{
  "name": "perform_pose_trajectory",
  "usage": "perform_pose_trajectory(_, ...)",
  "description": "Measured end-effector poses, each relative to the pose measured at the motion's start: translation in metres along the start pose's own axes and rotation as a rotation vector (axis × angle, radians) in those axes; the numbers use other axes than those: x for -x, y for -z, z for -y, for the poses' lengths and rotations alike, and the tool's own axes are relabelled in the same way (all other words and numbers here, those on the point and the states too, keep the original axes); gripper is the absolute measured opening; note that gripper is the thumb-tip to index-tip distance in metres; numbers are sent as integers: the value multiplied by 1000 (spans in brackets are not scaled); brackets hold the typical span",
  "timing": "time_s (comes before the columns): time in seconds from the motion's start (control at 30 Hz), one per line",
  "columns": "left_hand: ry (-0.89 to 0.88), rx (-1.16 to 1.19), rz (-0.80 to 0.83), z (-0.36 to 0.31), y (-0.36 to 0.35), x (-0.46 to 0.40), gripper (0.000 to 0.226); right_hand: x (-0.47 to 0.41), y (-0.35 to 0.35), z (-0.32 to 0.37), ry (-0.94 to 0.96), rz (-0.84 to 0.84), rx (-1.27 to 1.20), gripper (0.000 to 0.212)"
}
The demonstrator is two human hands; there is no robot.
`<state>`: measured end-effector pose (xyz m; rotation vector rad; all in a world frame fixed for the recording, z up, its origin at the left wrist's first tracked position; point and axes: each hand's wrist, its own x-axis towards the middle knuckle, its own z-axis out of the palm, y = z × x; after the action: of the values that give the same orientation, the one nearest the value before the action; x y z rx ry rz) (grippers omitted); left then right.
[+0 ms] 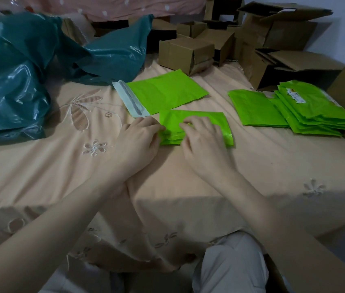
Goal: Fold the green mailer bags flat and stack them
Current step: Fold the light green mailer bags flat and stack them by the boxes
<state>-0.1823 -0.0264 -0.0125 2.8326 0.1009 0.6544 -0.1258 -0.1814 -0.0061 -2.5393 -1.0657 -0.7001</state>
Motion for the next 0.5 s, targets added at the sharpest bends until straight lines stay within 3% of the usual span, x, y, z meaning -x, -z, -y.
perform_pose_trajectory(0.17, -43, -108, 117, -11, -4, 19, 68, 9, -14, 22, 34, 150, 32, 51)
perform_pose_trajectory(0.5, -12, -230, 47, -17, -14, 28, 50, 17, -17, 19, 1, 207, 43, 58)
